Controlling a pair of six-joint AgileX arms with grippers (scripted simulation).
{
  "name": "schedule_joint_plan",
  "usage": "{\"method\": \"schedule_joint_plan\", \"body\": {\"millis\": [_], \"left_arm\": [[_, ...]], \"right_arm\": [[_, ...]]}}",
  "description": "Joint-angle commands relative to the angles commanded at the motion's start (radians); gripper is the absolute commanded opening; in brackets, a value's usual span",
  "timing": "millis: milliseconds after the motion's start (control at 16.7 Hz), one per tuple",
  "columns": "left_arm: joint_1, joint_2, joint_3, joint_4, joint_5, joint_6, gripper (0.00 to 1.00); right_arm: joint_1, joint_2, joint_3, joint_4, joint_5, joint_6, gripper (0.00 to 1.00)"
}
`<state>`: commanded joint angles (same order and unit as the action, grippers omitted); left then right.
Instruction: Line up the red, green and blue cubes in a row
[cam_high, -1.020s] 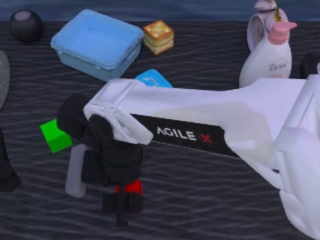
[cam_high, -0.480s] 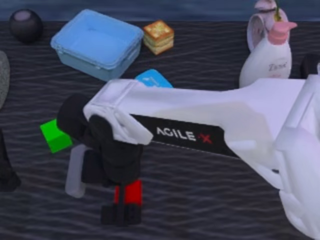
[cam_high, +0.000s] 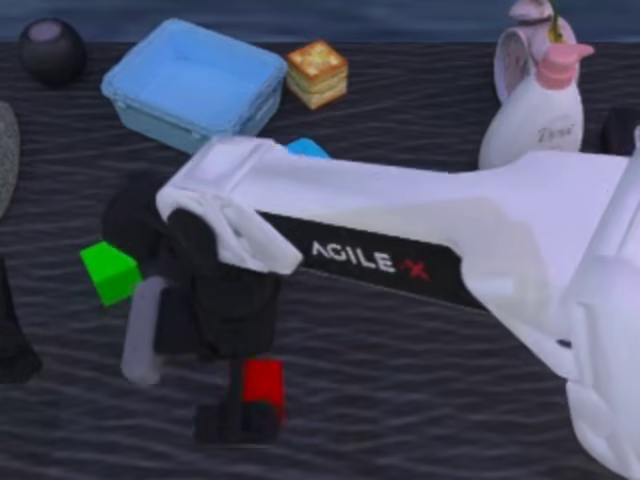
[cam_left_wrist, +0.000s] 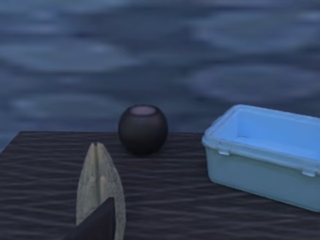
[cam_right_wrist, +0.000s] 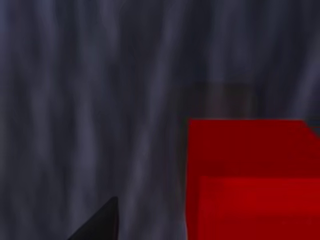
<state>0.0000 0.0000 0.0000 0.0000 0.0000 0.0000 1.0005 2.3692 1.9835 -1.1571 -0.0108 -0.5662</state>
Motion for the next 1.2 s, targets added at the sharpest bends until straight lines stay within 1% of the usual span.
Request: {"method": "schedule_joint_plan", "body": {"millis": [180, 300, 660, 780, 900, 1020, 1200], "left_arm": [[0.000, 0.000, 0.000, 0.000, 0.000, 0.000, 1.00], [0.000, 0.000, 0.000, 0.000, 0.000, 0.000, 1.00], [0.000, 0.008, 0.008, -0.006, 0.000, 0.005, 1.00], [-0.003, 0.049, 0.049, -0.034, -0.002, 0.028, 1.00], [-0.010, 0.128, 0.126, -0.085, -0.002, 0.071, 1.00], [-0.020, 0.239, 0.228, -0.153, -0.002, 0.127, 1.00], [-0.041, 0.474, 0.415, -0.285, 0.000, 0.234, 1.00]], "right_arm": [[0.000, -0.019, 0.092, -0.126, -0.001, 0.001, 1.00], [0.000, -0.030, 0.129, -0.166, 0.000, 0.001, 1.00], [-0.007, -0.039, 0.123, -0.161, -0.001, 0.003, 1.00], [-0.029, -0.089, 0.083, -0.126, -0.006, 0.012, 1.00], [-0.071, -0.179, 0.011, -0.065, -0.014, 0.033, 1.00], [-0.132, -0.310, -0.096, 0.019, -0.024, 0.063, 1.00], [-0.252, -0.581, -0.320, 0.177, -0.039, 0.129, 1.00]]}}
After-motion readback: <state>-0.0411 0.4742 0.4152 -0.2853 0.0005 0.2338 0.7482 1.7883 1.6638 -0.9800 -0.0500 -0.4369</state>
